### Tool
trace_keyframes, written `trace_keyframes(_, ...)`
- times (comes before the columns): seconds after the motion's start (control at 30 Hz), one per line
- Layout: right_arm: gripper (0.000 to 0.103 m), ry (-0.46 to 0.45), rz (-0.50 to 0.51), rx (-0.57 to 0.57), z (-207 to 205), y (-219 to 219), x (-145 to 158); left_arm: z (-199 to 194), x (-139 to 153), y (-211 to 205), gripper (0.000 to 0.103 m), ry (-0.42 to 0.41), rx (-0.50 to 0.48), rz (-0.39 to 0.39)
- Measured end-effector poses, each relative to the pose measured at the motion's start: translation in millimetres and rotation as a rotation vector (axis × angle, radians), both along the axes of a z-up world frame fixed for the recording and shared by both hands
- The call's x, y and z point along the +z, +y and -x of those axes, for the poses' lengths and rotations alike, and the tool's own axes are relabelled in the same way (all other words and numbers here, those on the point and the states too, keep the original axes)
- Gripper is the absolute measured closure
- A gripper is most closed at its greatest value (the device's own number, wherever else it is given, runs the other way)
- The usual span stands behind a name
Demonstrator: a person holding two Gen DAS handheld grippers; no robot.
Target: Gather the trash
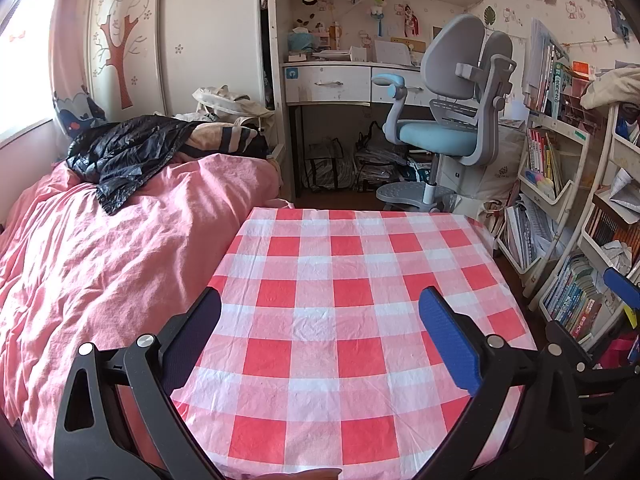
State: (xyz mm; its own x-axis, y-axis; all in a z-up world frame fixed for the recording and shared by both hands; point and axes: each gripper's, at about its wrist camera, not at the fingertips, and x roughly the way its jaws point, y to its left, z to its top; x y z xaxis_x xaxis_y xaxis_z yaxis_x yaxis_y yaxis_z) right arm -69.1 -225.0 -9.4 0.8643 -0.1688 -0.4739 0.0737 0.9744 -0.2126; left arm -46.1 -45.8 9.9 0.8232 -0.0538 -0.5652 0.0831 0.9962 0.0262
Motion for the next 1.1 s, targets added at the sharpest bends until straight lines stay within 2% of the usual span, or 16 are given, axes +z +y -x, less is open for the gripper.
trace_keyframes(0.37,0.008,-0.003,0.000,0.002,0.5,1.2,0.6,-8.7,1.0,-3.5,0.007,0.018,-0.013,-0.011)
trace_keyframes(0.63,0.008,-0.002,0.005,0.005,-0.9,3.8,1.4,-3.8,-5.7,-24.6,0.007,0.014,-0.023,-0.029)
trace_keyframes(1.1,0.008,-0.001,0.012,0.007,-3.0,6.7,2.0,-4.9,-6.2,-24.2,0.007,0.013,-0.023,-0.027)
